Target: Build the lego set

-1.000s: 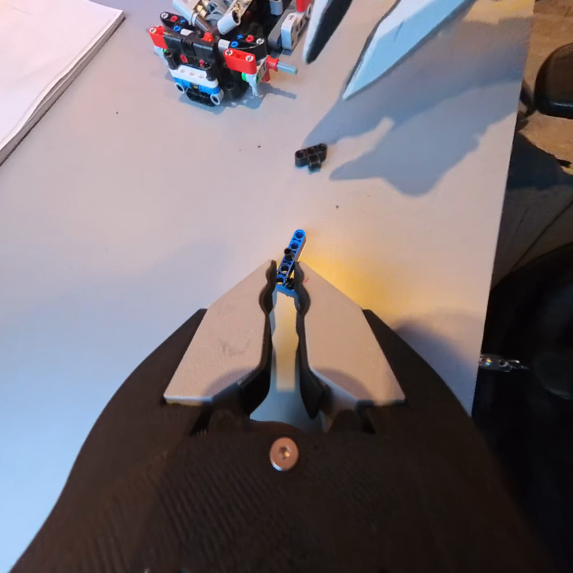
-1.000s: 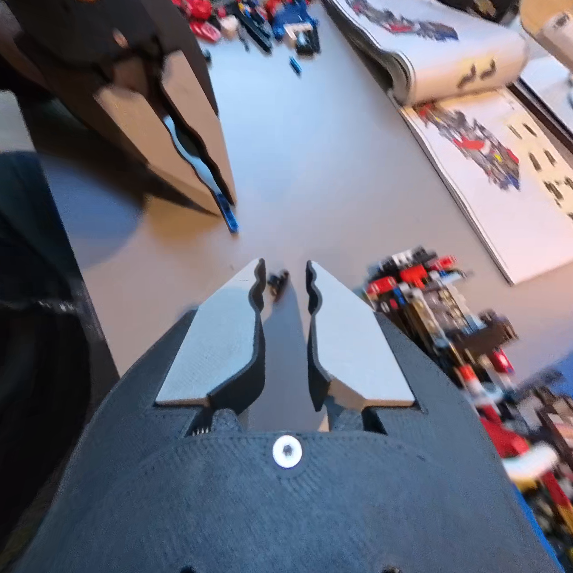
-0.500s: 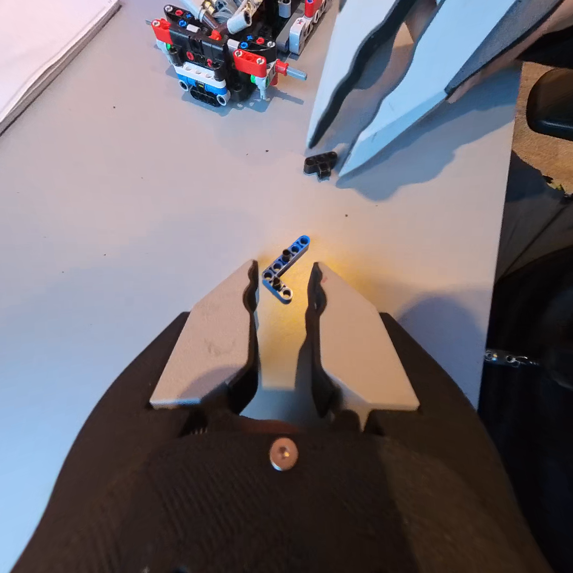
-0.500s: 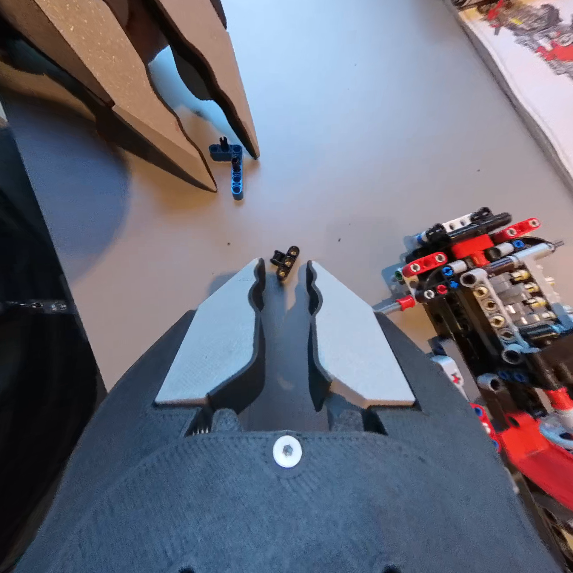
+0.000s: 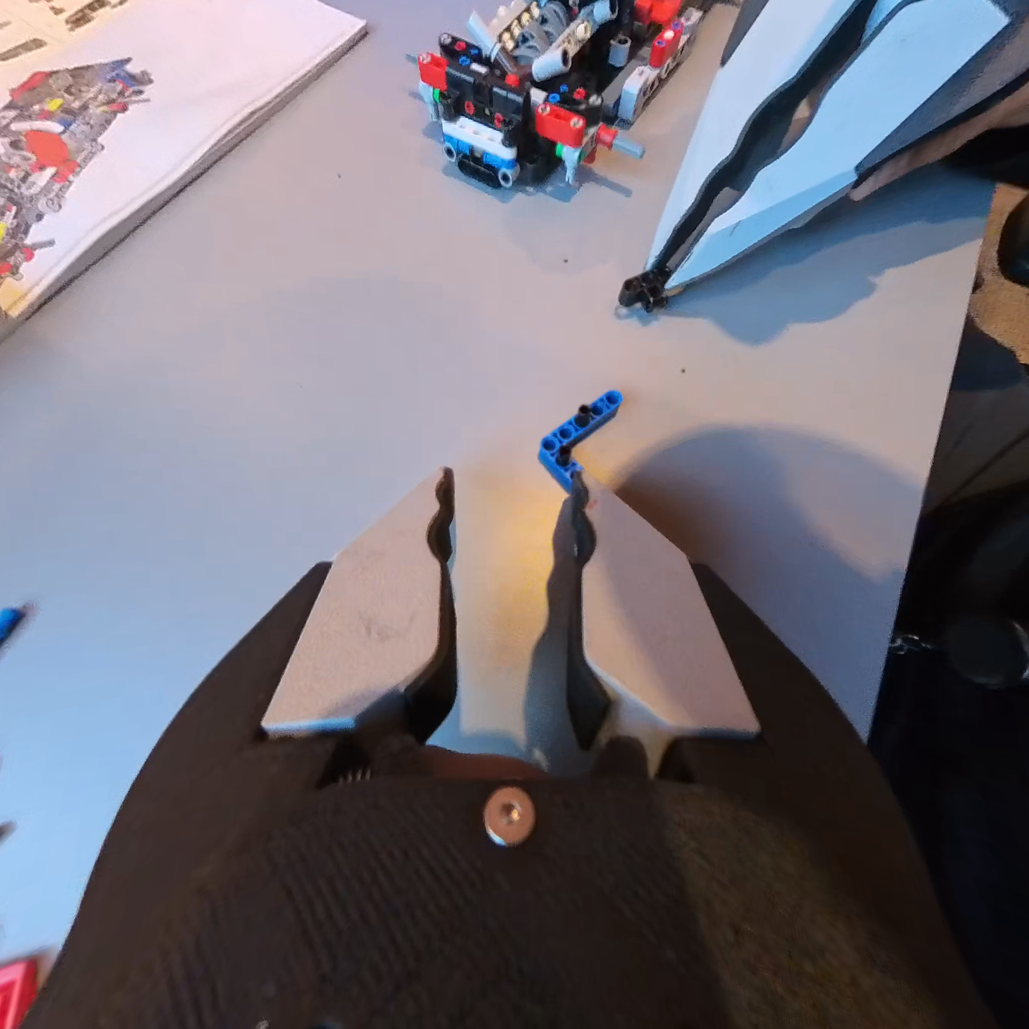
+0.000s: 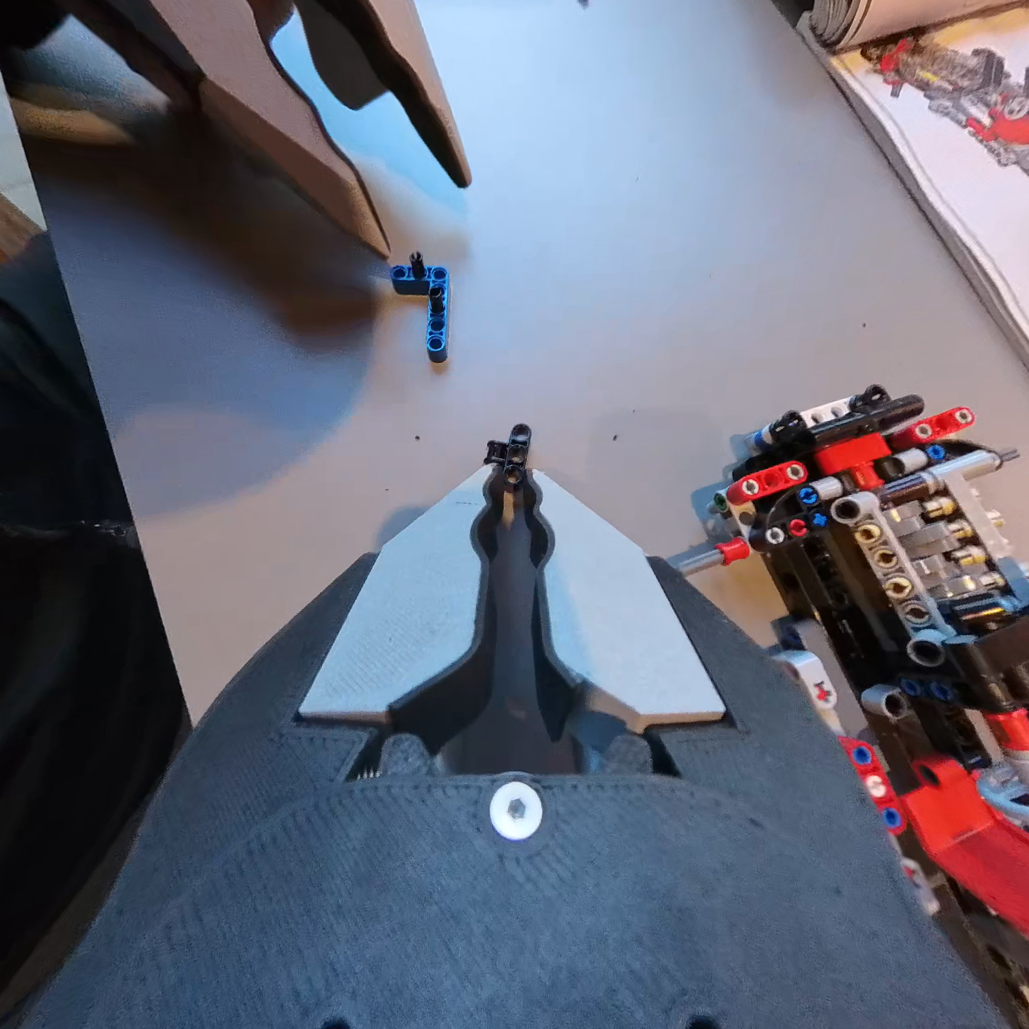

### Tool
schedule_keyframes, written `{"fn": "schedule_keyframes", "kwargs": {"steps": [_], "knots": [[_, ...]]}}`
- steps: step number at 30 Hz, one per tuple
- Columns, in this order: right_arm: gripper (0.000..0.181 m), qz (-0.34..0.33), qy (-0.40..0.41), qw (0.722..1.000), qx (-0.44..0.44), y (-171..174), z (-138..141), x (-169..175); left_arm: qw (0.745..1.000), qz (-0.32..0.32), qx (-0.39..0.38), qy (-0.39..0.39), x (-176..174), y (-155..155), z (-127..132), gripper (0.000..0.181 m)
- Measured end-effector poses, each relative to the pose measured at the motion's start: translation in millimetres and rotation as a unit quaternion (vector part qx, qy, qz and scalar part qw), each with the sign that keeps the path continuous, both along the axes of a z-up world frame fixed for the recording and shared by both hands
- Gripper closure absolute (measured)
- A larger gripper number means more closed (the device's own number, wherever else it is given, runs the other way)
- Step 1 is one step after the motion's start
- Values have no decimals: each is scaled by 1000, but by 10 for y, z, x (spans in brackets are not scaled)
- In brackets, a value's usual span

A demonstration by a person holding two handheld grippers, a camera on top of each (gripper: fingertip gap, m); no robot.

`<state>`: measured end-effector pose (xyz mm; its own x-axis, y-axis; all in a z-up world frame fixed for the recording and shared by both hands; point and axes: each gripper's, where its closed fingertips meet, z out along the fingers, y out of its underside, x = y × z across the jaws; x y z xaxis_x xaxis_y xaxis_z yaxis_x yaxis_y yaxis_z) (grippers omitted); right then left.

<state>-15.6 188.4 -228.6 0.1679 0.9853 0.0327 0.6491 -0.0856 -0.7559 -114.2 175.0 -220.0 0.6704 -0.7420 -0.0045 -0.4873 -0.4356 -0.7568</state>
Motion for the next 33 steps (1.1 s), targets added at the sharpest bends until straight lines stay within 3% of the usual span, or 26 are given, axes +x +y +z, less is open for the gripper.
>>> {"fn": "schedule_keyframes", "kwargs": {"steps": [3,7,11,14,19,23,26,28,30,33], "knots": [[177,38,43,997,47,-11,161,-70,999,-44,-17,-20,181,2,155,147],[178,96,80,972,198,-31,346,-149,985,-86,-122,-90,545,11,238,151],[178,121,63,944,300,-77,414,-181,942,-113,-264,-174,787,-65,255,156],[178,134,53,926,349,-105,440,-170,931,-120,-281,-200,867,-45,322,163],[178,130,38,917,375,-63,426,-124,944,-126,-247,-180,924,2,296,175],[171,118,68,936,324,-92,459,-108,963,-149,-159,-160,913,13,372,176],[168,119,156,971,134,-228,621,-93,970,-219,52,-91,872,-85,551,176],[170,116,198,973,-38,-272,726,-96,936,-284,210,-5,867,-254,612,176],[161,135,216,954,-159,-356,792,-130,896,-312,305,88,828,-289,542,176],[160,150,184,954,-183,-446,688,-224,844,-321,400,155,790,-300,552,176]]}}
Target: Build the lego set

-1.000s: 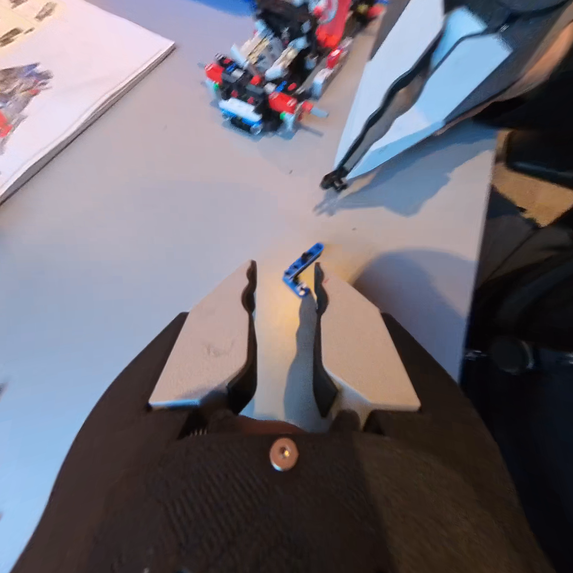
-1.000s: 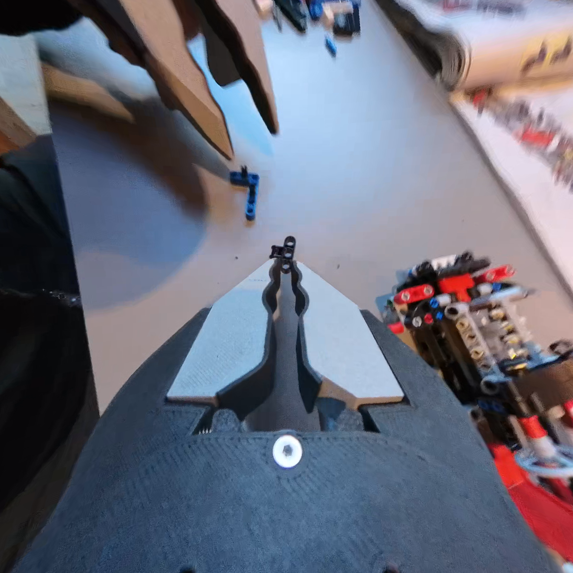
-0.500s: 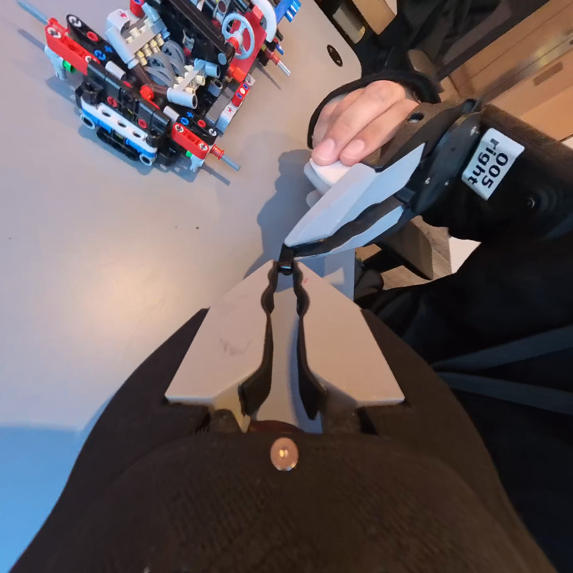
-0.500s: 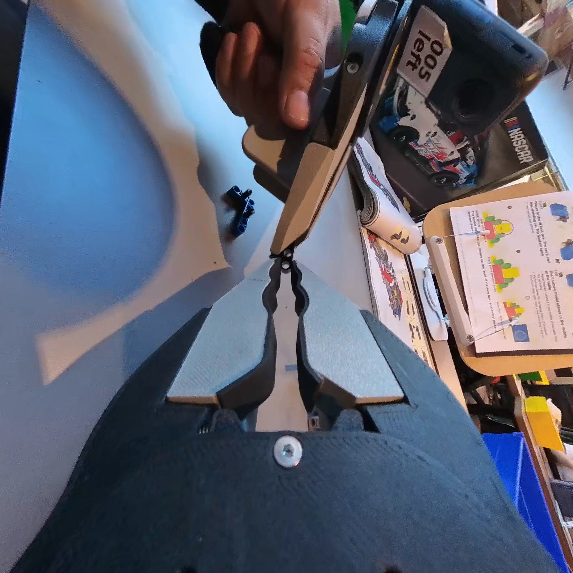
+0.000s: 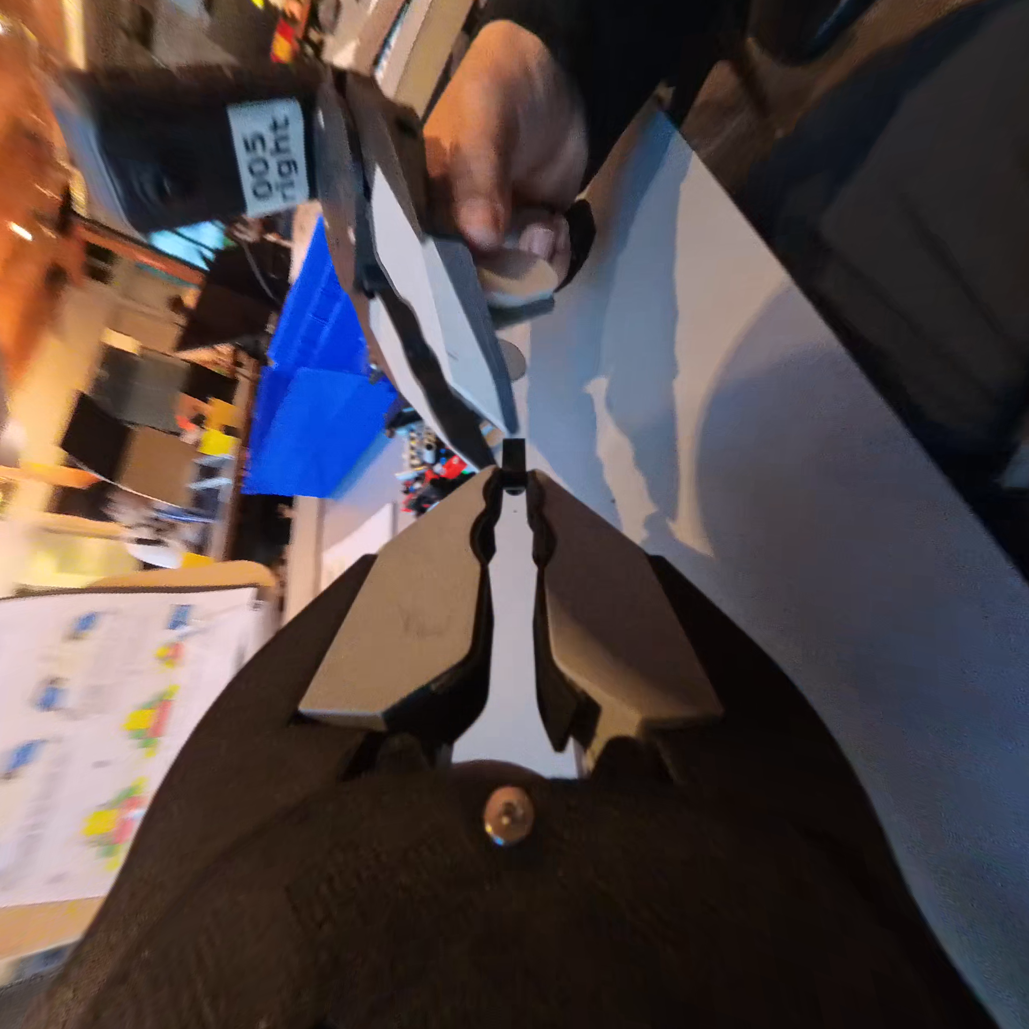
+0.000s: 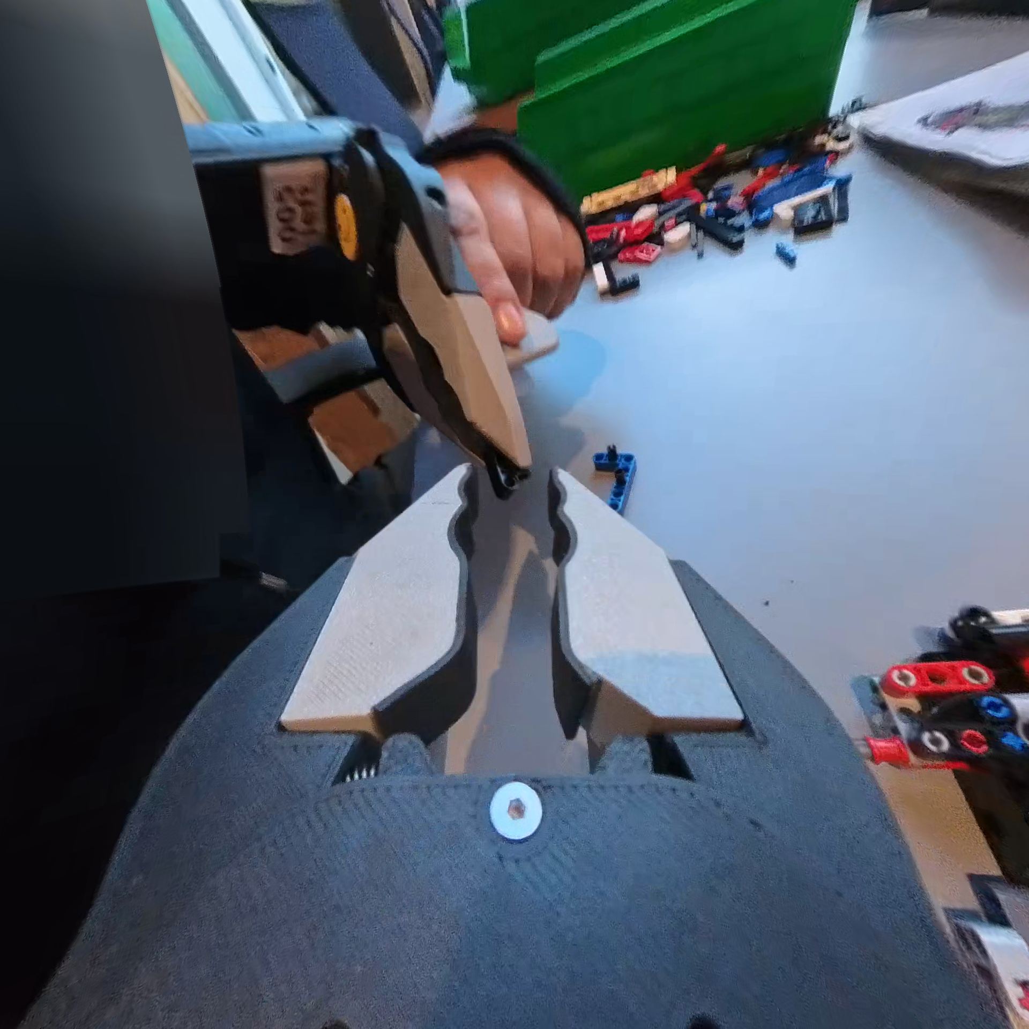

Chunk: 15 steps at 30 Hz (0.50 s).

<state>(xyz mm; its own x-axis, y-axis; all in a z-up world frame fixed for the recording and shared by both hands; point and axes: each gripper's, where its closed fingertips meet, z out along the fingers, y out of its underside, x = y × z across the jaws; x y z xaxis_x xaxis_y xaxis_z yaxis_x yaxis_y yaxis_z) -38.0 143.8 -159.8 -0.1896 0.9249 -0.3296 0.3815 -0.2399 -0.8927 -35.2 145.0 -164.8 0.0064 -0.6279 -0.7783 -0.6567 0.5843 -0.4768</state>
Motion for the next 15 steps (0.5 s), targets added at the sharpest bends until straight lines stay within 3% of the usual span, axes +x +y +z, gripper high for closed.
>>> {"fn": "schedule_keyframes", "kwargs": {"steps": [3,9,15], "knots": [[161,8,-24,999,41,-96,-100,-92,998,-15,63,17,-28,-63,4,175],[169,21,-22,999,44,-191,-94,-189,997,-19,81,5,-102,-109,-4,176],[170,-13,-11,1000,22,-130,-97,-215,998,23,8,-63,-132,-40,-11,175]]}}
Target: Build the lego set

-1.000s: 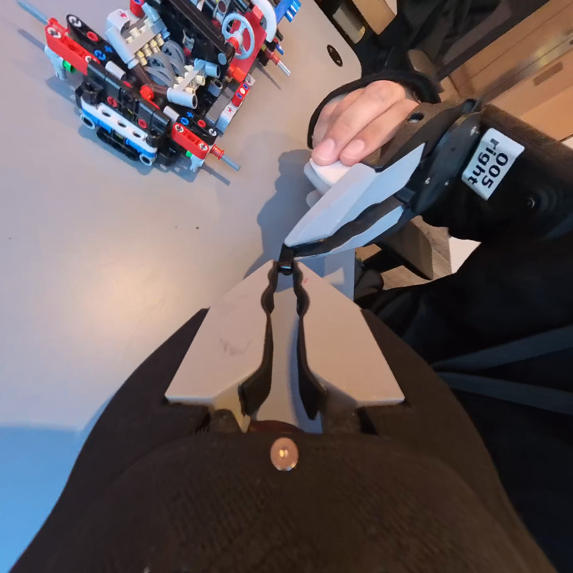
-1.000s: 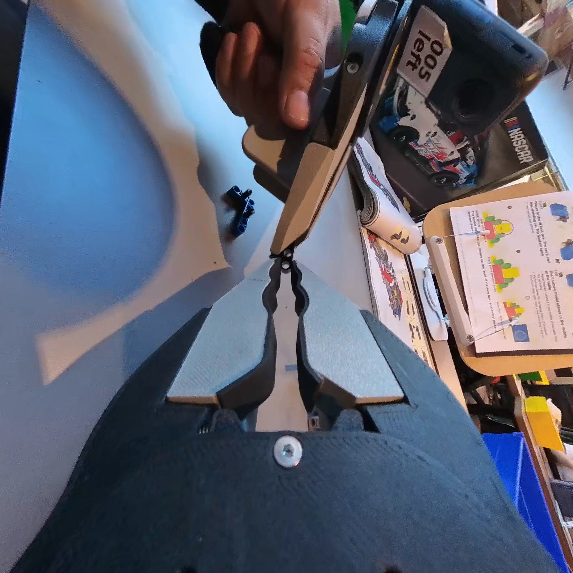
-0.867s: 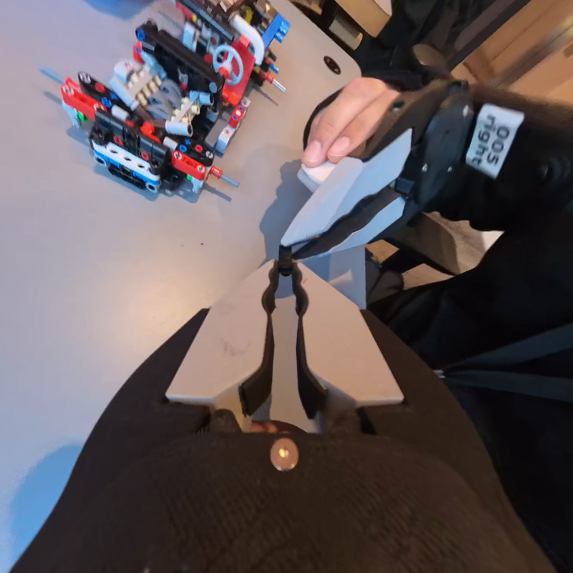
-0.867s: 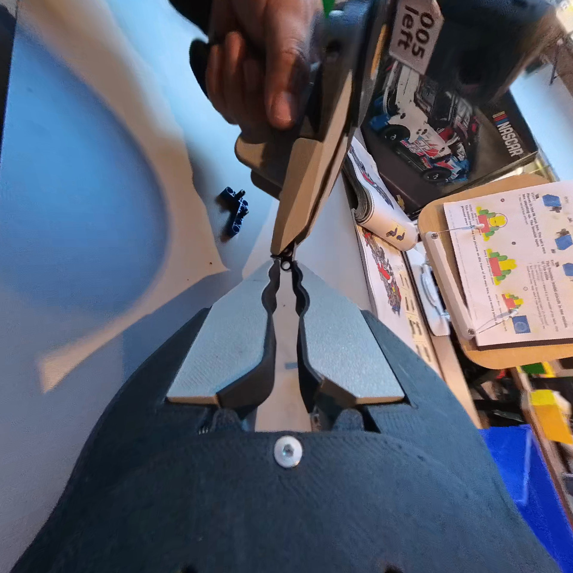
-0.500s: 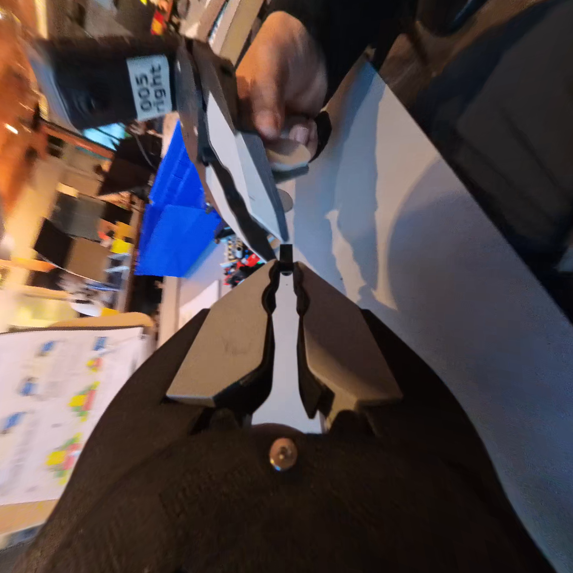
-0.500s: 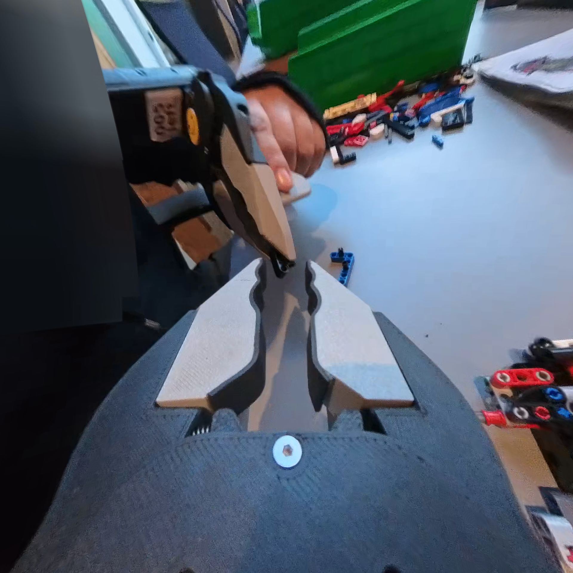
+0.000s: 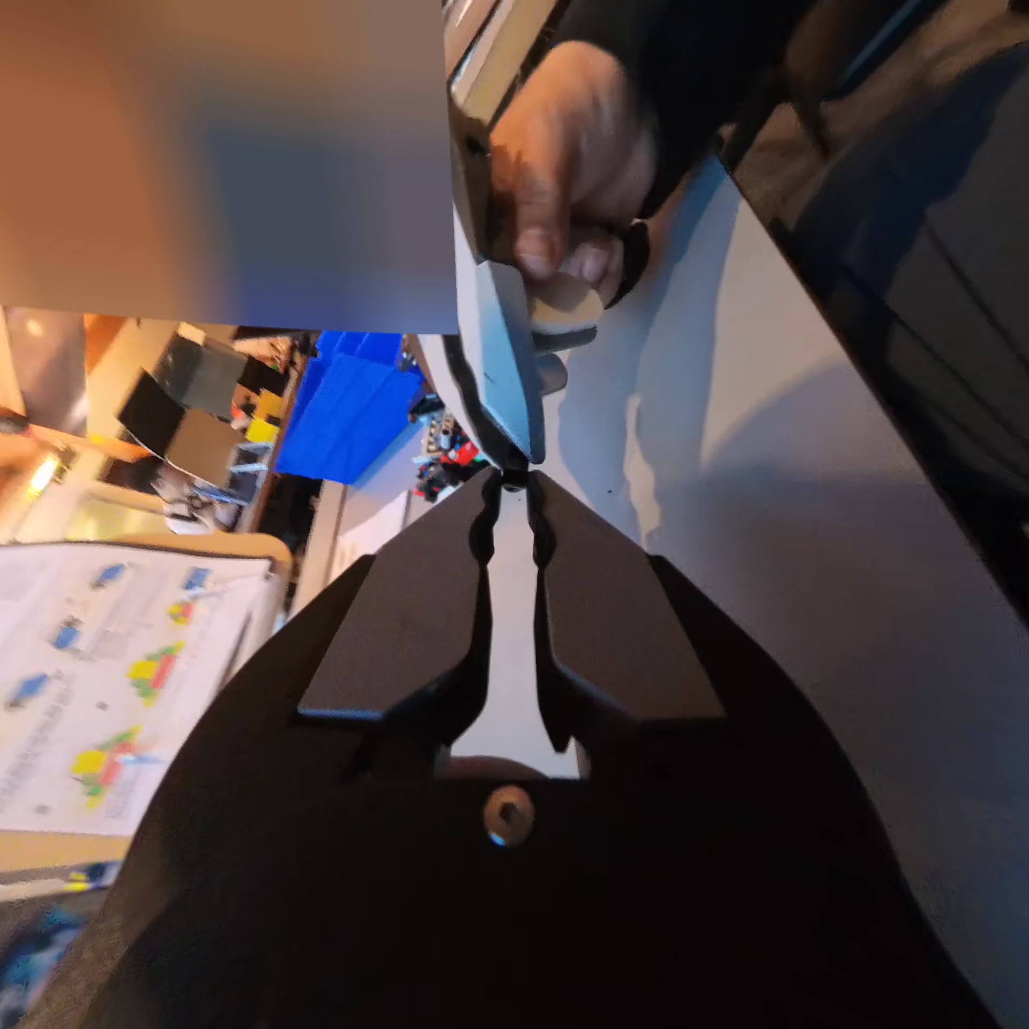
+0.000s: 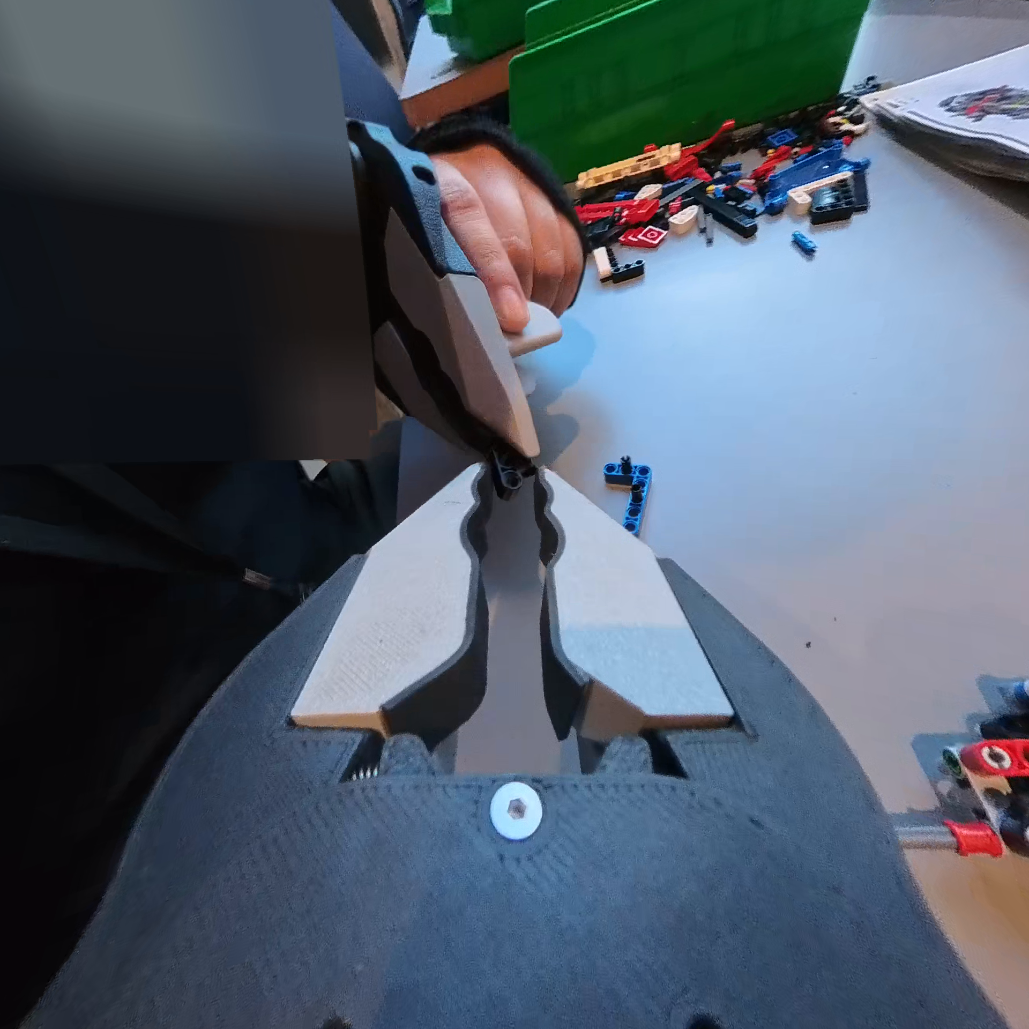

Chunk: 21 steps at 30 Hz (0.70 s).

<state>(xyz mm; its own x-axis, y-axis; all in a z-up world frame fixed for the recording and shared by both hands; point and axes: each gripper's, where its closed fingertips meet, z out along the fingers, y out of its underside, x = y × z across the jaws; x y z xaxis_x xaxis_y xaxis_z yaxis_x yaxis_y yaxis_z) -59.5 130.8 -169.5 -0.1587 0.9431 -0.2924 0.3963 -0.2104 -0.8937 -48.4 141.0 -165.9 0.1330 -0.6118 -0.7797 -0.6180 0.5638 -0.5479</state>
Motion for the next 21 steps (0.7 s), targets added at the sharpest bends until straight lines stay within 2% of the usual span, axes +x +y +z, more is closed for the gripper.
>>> {"fn": "schedule_keyframes", "kwargs": {"steps": [4,8,13,17,21], "knots": [[170,-40,2,999,19,106,-39,-5,994,28,-84,-56,-23,89,-33,175],[170,-56,-4,998,35,207,-86,3,995,46,-67,-51,-17,190,-83,175],[170,-90,-31,992,85,434,-179,85,987,79,-121,-64,-75,324,-149,159],[169,-114,-70,986,96,589,-296,216,960,130,-221,-115,-314,428,-124,157],[169,-121,-106,979,125,638,-403,277,914,174,-357,-88,-567,442,-397,149]]}}
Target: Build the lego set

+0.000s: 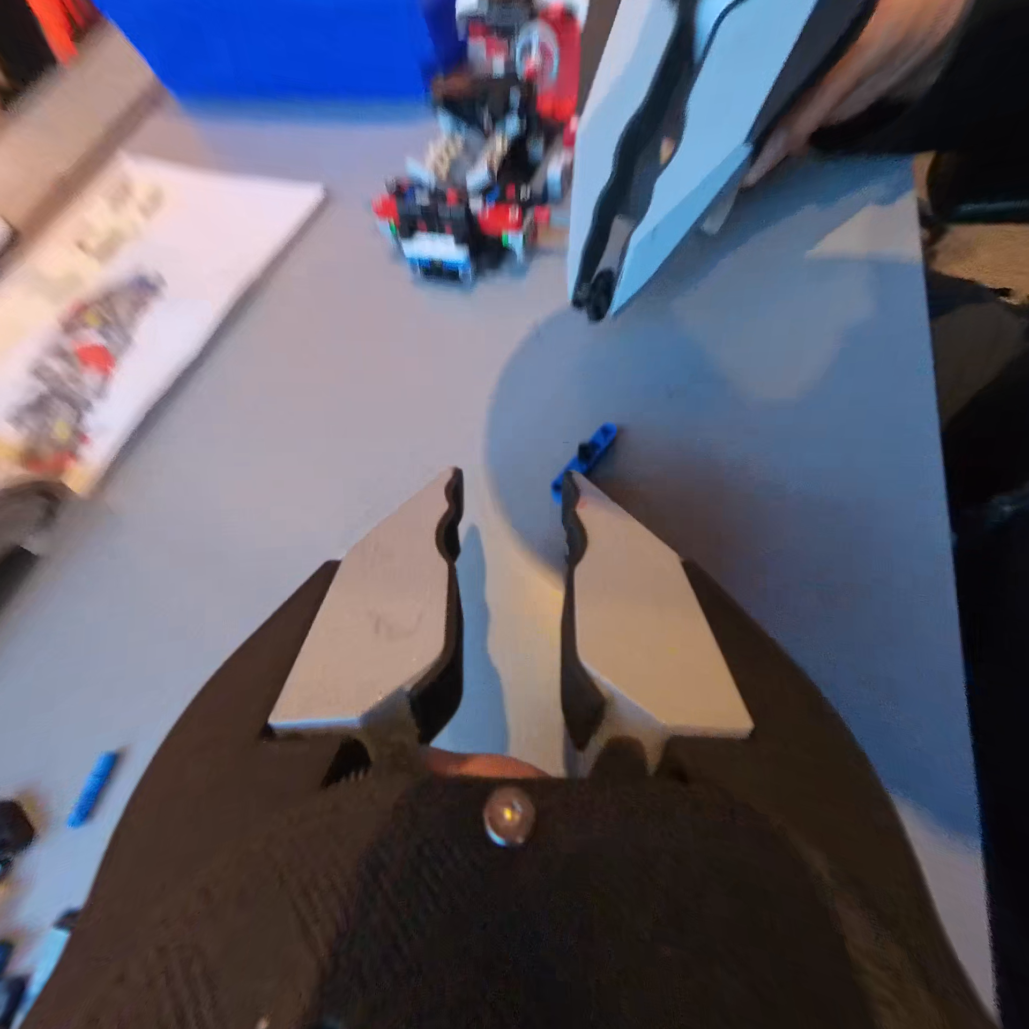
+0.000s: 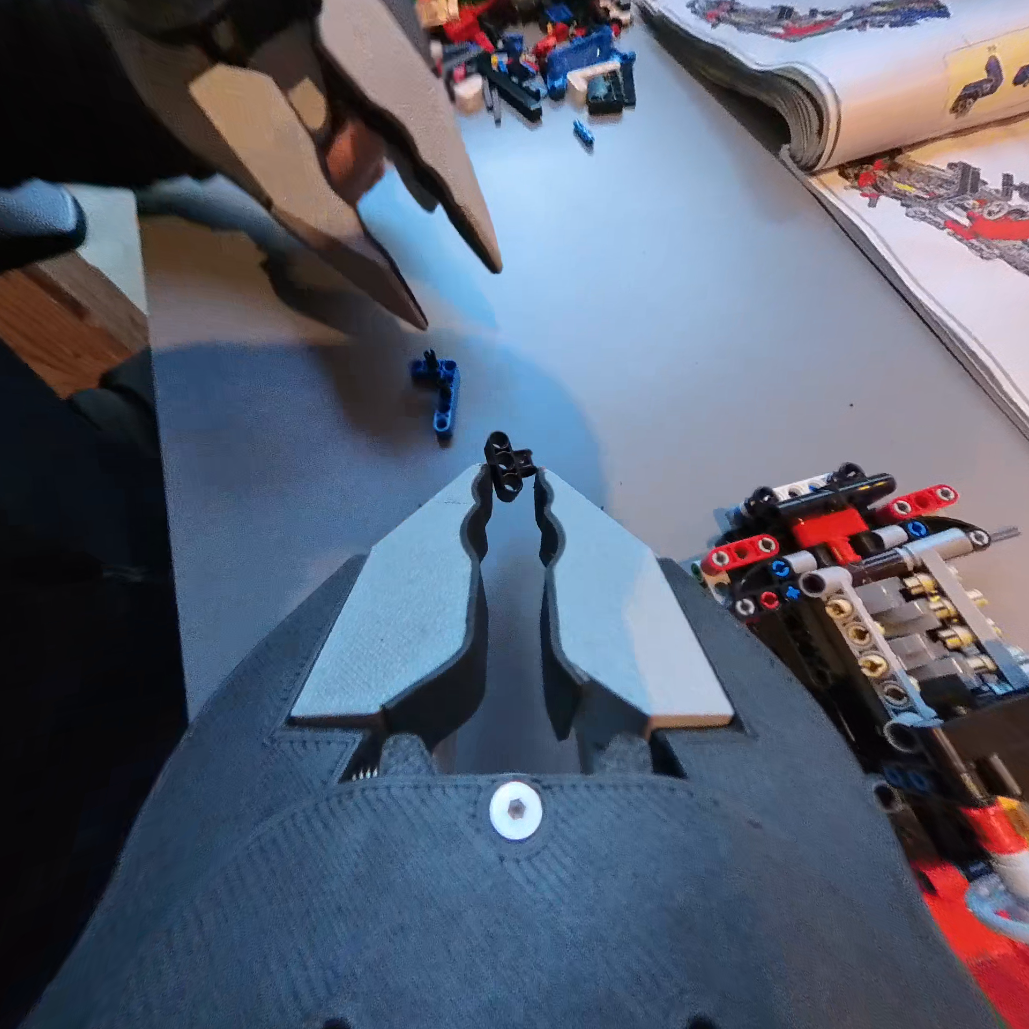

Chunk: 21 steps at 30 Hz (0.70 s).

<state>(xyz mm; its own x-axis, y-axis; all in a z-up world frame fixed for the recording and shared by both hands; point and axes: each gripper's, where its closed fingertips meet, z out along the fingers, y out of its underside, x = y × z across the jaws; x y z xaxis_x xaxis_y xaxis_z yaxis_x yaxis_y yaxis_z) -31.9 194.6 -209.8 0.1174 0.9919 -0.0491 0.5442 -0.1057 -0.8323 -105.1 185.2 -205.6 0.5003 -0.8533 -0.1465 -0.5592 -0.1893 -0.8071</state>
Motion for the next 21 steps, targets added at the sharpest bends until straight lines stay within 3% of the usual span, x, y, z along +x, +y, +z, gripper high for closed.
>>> {"fn": "schedule_keyframes", "kwargs": {"steps": [4,7,12,21], "knots": [[169,-6,-84,996,43,9,-233,47,995,13,-96,30,-81,-73,-268,146],[169,-13,-97,992,79,0,-255,46,994,28,-108,22,-76,-131,-266,147],[169,-24,-99,993,64,-77,-257,75,992,42,-123,5,-2,-263,-255,146],[159,-30,-114,991,60,-180,-252,142,991,16,-130,8,203,-512,-265,147]]}}
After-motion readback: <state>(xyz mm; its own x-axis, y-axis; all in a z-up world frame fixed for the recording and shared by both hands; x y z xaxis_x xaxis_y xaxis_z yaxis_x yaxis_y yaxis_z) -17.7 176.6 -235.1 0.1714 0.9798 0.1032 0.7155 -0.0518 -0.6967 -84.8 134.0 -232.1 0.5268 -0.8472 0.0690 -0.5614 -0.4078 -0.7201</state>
